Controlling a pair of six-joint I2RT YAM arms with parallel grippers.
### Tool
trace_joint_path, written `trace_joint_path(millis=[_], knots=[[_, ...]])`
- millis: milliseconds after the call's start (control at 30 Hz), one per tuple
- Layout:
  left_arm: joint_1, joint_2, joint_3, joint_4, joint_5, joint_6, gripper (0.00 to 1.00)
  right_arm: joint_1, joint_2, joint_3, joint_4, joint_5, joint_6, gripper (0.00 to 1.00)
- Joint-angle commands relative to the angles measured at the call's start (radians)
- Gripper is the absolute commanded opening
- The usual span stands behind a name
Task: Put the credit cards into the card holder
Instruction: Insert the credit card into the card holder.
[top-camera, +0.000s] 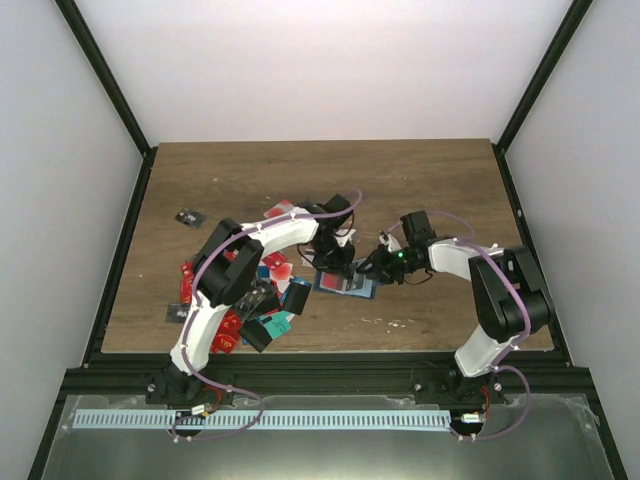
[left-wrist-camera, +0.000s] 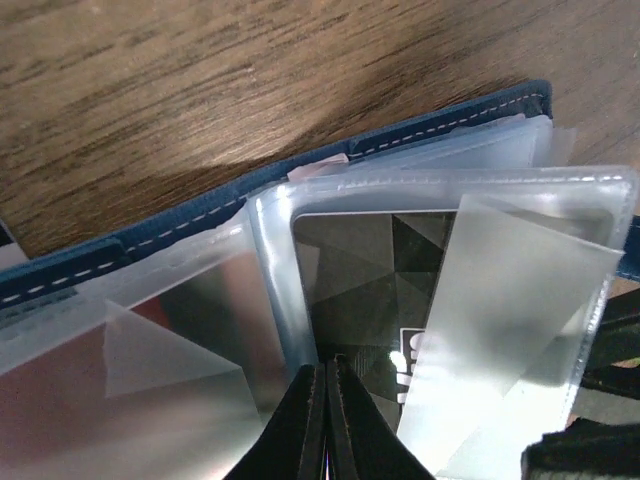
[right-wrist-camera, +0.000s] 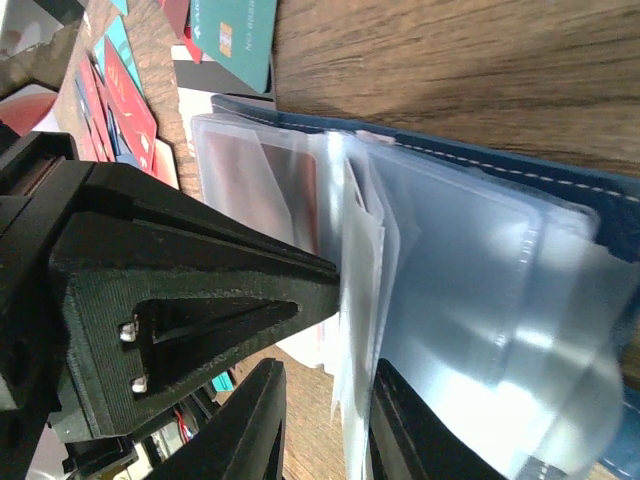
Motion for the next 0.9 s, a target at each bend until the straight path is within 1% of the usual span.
trace_joint_path(millis=[0, 333, 533, 667, 867], knots=[[0.004, -0.014, 0.029, -0.001, -0.014, -0.01, 0.04, 0.021, 0.013, 0.046, 0.009, -0.018, 0.004, 0.24], [0.041, -0.109, 0.029, -0.04, -0.06, -0.028, 0.05, 0.047, 0.037, 0.085, -0.015, 0.001, 0.008, 0.24], [0.103, -0.202, -0.002, -0.063, -0.09, -0.039, 0.07, 0.093, 0.064, 0.155, -0.059, 0.015, 0.018, 0.25], [0.167, -0.283, -0.08, -0.063, -0.11, -0.038, 0.11, 0.146, 0.105, 0.219, -0.064, 0.005, 0.038, 0.27], [0.245, -0.344, -0.221, -0.02, -0.119, 0.004, 0.16, 0.213, 0.186, 0.34, -0.05, -0.042, 0.045, 0.35]])
